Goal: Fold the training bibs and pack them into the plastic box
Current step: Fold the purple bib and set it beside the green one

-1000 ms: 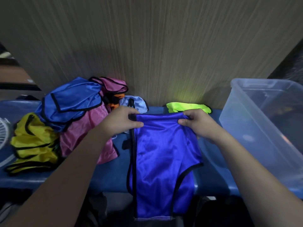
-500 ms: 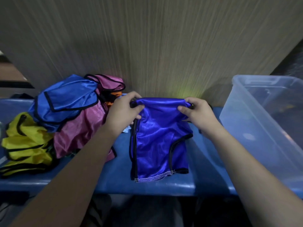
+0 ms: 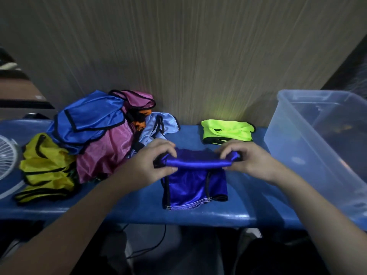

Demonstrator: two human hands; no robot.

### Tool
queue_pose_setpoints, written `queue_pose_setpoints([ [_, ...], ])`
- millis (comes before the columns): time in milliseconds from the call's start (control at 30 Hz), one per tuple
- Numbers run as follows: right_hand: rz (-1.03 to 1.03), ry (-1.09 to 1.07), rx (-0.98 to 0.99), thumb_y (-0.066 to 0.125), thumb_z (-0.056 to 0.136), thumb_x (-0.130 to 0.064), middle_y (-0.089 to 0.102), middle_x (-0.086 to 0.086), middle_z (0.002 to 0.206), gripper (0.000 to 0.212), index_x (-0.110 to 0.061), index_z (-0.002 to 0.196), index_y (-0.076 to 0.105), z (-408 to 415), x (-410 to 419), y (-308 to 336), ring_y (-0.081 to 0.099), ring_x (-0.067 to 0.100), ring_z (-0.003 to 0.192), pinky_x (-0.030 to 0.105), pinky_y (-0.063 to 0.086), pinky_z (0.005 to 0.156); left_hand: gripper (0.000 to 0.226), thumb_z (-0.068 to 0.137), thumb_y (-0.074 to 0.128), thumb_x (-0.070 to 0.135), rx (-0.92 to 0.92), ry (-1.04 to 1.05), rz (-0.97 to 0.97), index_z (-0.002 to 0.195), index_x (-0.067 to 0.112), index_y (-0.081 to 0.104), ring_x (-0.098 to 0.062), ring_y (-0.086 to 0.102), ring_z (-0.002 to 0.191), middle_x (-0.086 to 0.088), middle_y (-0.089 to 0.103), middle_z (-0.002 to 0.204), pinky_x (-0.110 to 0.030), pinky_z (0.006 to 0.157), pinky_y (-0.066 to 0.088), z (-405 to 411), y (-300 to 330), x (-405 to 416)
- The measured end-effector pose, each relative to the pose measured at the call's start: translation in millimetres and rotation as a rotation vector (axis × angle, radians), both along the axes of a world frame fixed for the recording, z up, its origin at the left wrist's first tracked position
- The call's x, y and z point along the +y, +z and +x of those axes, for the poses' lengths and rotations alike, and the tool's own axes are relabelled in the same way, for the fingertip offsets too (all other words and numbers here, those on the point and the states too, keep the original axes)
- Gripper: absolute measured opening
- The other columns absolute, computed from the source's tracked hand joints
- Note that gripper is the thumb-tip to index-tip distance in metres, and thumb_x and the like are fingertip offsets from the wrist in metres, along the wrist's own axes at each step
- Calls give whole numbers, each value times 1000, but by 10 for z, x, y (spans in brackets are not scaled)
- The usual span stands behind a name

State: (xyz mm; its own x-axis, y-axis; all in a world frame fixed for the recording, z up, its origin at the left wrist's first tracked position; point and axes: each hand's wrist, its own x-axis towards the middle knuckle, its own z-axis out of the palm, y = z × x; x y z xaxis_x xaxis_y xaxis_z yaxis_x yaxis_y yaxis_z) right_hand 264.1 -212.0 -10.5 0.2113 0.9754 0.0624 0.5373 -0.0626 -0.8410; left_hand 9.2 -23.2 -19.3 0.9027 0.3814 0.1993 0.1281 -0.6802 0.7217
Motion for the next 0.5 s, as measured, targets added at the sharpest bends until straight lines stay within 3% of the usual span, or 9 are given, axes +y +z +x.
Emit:
queue_pose_setpoints([
  [167,-83,120,-46,76,70,-26,62,-2,124,14,-31,82,72,-118,-118,-19,60,12,118,25,46,103,29,80,83,28,104,-74,75,96,37,60,-11,58,114,18,46,131,-25,97,42,-162,-64,-156],
  [333,-228,223,-141,81,70,-5,55,-9,131,30,-28,86,73,-132,-192,-71,53,4,125,23,40,106,39,69,81,55,248,-177,186,100,44,61,-4,51,114,23,43,122,-27,98,42,-257,-115,-200],
  [433,-385,305,-223,86,70,-11,47,-19,138,36,-33,94,73,-156,-196,-70,42,-5,130,22,35,110,50,65,78,67,385,-267,232,109,49,63,0,42,119,29,37,125,-19,101,36,-281,-148,-185],
  [500,-467,324,-277,88,70,-24,43,-27,142,37,-39,99,71,-155,-201,-21,35,-7,134,25,29,115,43,69,75,69,392,-263,194,107,50,66,1,42,118,28,40,123,-19,102,35,-266,-115,-178],
])
